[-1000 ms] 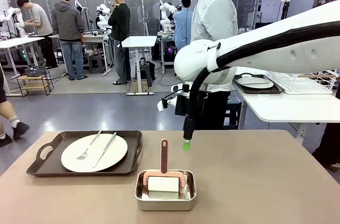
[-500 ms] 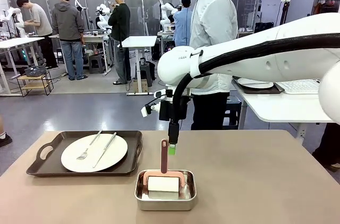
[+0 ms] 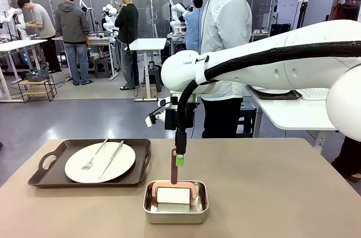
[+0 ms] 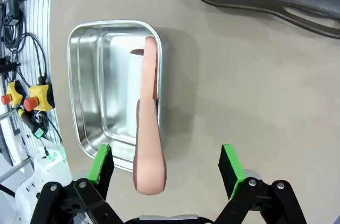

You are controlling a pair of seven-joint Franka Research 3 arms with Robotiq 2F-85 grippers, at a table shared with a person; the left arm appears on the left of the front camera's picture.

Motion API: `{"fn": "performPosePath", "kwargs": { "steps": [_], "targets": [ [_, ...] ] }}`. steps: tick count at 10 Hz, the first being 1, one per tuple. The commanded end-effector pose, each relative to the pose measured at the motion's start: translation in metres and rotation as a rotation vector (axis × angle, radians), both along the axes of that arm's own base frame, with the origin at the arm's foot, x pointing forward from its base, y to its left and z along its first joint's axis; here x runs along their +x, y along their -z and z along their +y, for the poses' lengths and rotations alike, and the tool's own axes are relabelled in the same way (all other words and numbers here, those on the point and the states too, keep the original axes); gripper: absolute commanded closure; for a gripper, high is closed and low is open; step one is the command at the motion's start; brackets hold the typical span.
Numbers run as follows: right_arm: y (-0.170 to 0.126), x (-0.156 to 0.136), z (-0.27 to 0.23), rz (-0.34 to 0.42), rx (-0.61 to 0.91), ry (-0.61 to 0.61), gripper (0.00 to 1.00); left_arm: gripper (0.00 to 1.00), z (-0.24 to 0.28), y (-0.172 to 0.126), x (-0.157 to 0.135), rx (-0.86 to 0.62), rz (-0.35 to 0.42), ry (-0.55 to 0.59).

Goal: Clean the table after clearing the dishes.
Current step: When the left (or right) Handle tray is removed, use the left hand (or right hand) to clean the left (or right) side of the table with the Lint Roller.

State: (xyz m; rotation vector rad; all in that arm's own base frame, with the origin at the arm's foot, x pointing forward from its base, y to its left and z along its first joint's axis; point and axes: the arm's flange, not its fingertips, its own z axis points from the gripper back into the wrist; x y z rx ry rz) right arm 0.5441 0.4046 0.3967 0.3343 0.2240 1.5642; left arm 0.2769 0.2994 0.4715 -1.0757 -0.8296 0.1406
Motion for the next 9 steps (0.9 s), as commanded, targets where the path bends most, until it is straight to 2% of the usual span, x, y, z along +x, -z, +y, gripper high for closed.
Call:
{"fn": "performPosePath", "kwargs": {
  "steps": [1,6,8,9],
  "targets": [
    [-0.005,-0.001,0.012,-0.002,-0.029,-0.012,0.00,0.00,0.002,-0.003,-0.002,0.000,-0.006,-0.001],
    [-0.001,-0.010,0.022,0.006,-0.081,0.011,0.00,0.00,0.002,-0.003,-0.002,0.000,-0.006,-0.001],
    [0.000,-0.009,0.021,0.012,-0.089,0.018,0.15,0.00,0.002,-0.003,-0.002,0.000,-0.006,-0.001],
    [-0.001,-0.010,0.021,0.011,-0.081,0.017,0.27,0.00,0.002,-0.003,-0.002,0.000,-0.006,-0.001]
  ]
}}
